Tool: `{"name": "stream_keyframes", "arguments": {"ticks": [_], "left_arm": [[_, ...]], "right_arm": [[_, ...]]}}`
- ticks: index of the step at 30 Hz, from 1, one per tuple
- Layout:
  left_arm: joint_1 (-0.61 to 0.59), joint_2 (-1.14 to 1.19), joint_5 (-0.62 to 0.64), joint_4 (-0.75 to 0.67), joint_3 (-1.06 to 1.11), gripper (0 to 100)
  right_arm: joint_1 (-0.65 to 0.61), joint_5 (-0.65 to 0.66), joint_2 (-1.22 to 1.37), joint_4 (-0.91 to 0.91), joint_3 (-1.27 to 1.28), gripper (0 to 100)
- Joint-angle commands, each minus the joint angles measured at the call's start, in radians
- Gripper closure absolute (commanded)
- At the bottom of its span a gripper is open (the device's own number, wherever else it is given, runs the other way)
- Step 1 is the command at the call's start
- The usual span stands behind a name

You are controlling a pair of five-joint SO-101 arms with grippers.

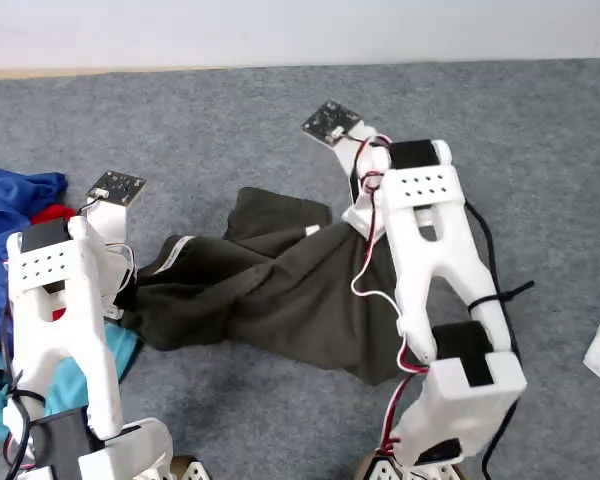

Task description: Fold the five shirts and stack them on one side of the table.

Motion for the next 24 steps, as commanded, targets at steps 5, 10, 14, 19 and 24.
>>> {"name": "stream_keyframes", "arguments": {"ticks": [5, 10, 14, 19, 24], "left_arm": [[0.008, -0.034, -0.008, -0.008, -0.007, 97], [0.008, -0.034, -0.008, -0.008, -0.007, 97], [0.006, -0.035, -0.005, -0.003, -0.036, 97], [0.008, -0.035, -0.003, -0.003, -0.096, 97], [0.008, -0.035, -0.003, -0.002, -0.104, 97]], "right_arm": [[0.005, 0.014, -0.015, 0.074, -0.052, 95.4], [0.012, 0.012, -0.091, 0.168, -0.052, 80.1], [0.012, 0.014, -0.16, 0.211, -0.052, 78.1], [0.033, 0.012, -0.188, 0.188, -0.052, 78.0], [0.044, 0.006, -0.134, 0.091, -0.051, 78.0]]}}
